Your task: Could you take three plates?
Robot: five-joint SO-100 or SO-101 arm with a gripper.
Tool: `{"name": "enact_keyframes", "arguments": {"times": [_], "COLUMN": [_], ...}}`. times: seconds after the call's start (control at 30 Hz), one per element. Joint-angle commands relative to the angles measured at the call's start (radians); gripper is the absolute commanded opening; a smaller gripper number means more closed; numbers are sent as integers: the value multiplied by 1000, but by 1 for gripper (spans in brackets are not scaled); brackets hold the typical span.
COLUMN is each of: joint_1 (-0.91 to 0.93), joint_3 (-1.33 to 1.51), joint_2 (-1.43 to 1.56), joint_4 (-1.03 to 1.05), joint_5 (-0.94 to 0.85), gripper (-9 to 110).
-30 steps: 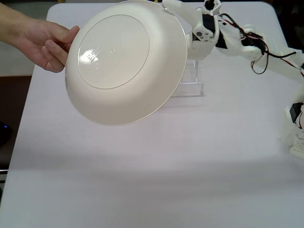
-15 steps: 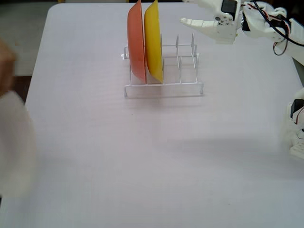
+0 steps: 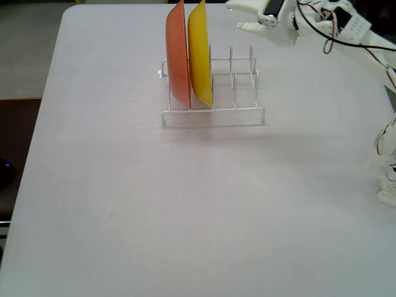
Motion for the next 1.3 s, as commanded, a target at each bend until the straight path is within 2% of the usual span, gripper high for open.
{"name": "enact_keyframes", "arguments": {"times": [0.0,0.53,0.6,0.7,0.8,1.2,1.27], "joint_1": [14,-14,-15,-21,-26,5,6], "joint_3": [-164,-704,-739,-784,-808,-827,-730], "joint_2": [-75,-554,-588,-623,-629,-394,-282], "joint_4": [6,52,52,48,43,239,261], "joint_5": [-55,-107,-94,-69,-40,-21,-2], "gripper": [35,29,26,15,0,-1,-1]}}
